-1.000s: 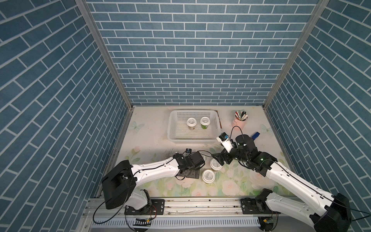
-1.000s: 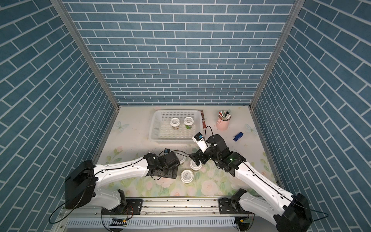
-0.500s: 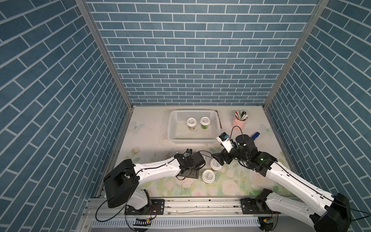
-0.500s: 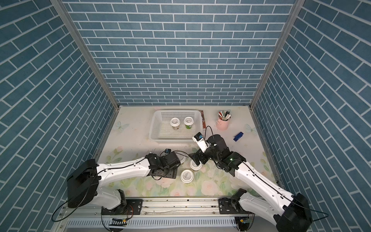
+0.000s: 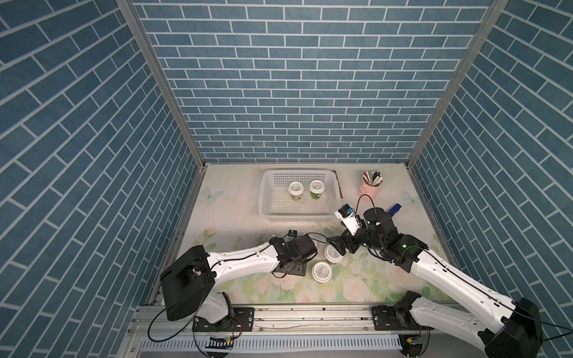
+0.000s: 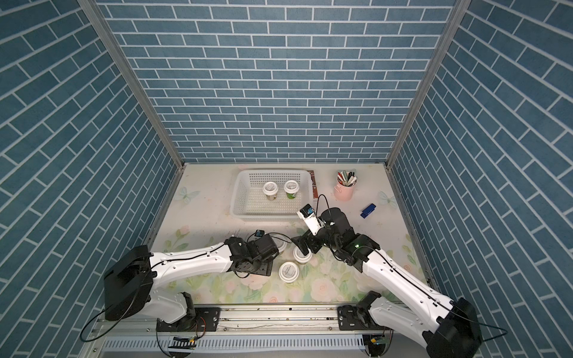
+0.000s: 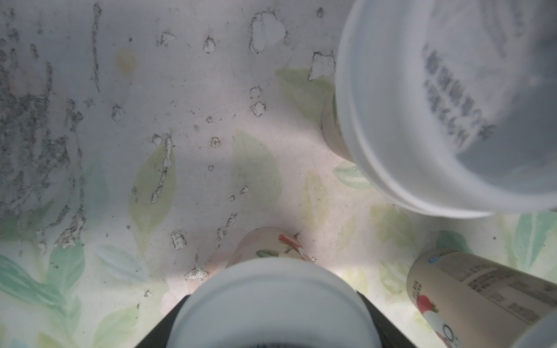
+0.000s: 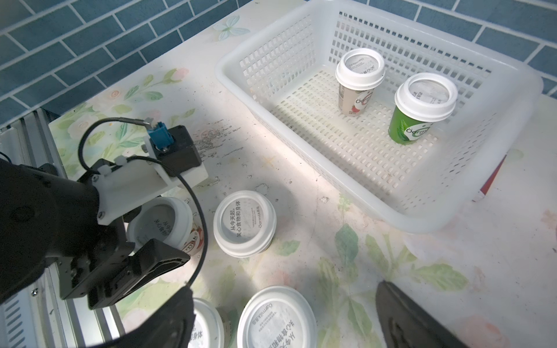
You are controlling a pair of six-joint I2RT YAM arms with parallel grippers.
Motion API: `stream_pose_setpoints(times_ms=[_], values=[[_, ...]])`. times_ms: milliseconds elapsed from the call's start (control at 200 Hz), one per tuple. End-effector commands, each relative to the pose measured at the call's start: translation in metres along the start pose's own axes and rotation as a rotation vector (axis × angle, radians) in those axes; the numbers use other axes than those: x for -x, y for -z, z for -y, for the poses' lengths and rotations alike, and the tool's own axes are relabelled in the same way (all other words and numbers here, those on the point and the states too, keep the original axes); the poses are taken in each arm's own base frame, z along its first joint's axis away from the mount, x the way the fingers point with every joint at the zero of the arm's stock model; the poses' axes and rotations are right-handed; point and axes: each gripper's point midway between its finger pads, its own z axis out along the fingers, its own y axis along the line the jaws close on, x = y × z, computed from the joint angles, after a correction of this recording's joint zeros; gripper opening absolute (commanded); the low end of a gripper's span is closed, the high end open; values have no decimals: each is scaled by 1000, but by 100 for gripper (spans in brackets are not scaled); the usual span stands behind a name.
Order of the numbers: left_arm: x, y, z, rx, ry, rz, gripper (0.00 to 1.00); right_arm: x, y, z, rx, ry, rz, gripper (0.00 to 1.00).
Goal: Put the yogurt in the basket
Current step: Pick up the yogurt from the center of the board, then place the yogurt in the basket.
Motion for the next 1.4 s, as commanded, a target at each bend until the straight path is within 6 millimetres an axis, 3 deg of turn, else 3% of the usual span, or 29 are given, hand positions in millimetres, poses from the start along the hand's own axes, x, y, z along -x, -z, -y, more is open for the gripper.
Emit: stream_pose_setpoints(times_ms=[0, 455, 750, 1130, 1390], values=[[-4, -1, -4, 18, -18, -5, 79, -7, -3, -1, 7, -25, -17, 96], [7, 12, -3, 28, -22, 28, 76, -6, -3, -1, 6, -25, -19, 97], [30, 55, 4, -2, -25, 97, 75, -6, -4, -1, 7, -21, -20, 97], [45, 98, -7, 48, -44, 132, 75, -3, -2, -2, 10, -17, -10, 96], [75, 127, -7, 77, -75, 190, 76, 1, -1, -3, 18, -22, 18, 96]])
